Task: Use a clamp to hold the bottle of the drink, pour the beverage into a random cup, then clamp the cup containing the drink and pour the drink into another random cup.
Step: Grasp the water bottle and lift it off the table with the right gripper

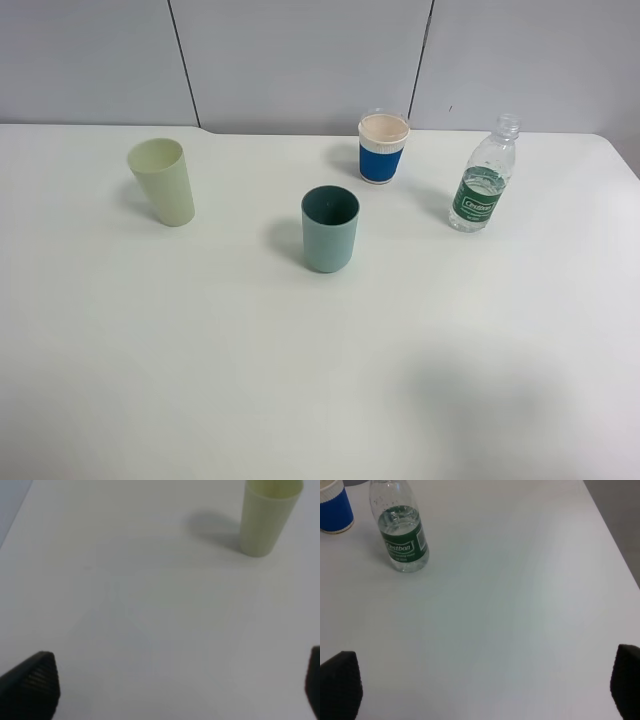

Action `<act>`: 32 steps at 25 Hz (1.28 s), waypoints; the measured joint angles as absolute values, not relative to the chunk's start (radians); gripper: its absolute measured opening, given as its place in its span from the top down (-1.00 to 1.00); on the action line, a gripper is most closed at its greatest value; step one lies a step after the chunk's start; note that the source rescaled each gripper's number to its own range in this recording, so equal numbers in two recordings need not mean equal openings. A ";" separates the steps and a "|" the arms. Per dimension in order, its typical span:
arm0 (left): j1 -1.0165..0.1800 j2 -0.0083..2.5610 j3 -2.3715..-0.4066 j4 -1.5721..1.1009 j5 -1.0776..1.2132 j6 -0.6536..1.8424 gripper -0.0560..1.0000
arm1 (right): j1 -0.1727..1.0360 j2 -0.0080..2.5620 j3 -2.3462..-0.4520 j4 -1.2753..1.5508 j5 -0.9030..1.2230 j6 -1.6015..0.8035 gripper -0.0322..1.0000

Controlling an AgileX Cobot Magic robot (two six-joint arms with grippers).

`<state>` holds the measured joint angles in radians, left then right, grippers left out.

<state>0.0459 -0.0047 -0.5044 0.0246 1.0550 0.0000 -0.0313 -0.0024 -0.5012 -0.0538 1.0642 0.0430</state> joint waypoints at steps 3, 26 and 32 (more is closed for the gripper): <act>0.046 -0.005 -0.504 0.025 1.055 0.000 -1.00 | -0.031 -0.002 -0.501 -0.054 1.064 0.043 -1.00; 0.046 -0.005 -0.504 0.025 1.055 0.000 -1.00 | -0.031 -0.002 -0.501 -0.054 1.064 0.043 -1.00; 0.046 -0.005 -0.504 0.025 1.055 0.000 -1.00 | -0.031 -0.002 -0.501 -0.054 1.064 0.043 -1.00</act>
<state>0.0459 -0.0047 -0.5044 0.0246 1.0550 0.0000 -0.0313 -0.0024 -0.5012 -0.0538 1.0642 0.0430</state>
